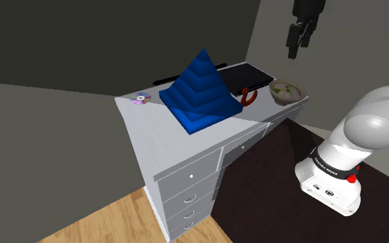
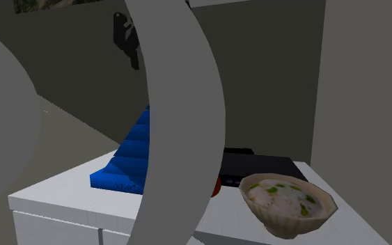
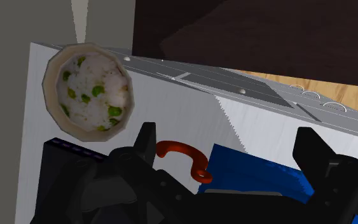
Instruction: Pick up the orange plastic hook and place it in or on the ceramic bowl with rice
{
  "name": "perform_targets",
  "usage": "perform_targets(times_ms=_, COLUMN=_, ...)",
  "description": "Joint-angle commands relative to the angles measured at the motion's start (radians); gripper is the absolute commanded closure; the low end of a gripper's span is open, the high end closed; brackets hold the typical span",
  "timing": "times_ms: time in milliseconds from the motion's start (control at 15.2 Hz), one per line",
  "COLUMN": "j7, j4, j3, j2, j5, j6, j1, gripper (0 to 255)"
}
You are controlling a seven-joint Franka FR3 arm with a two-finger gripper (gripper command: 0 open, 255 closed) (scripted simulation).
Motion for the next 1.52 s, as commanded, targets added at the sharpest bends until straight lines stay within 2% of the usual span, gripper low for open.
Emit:
perform_targets(times_ms=0, j7=0.0, j4=0.0, j3=0.0, j2=0.0, j5=0.0, j6=0.0, j1=0.0, gripper=0)
perform_targets(times_ms=330, j7=0.05, j4=-0.099, j3=-0.019, j2=0.073, j5=0.019, j6=0.209, j1=-0.019, gripper=0)
perform_targets(times_ms=726, j7=0.1, j4=-0.169, j3=-0.041, j2=0.217, j5=0.039, j6=0.47, j1=-0.041, gripper=0)
perform_targets(times_ms=1320, j7=0.149, j4=-0.165, j3=-0.072, j2=0.53, j5=0.085, j6=0.85, j1=-0.063, gripper=0)
perform_targets(times_ms=1452, j7=0.15, j4=-0.167, j3=-0.073, j2=0.554, j5=0.087, j6=0.88, j1=-0.063, gripper=0)
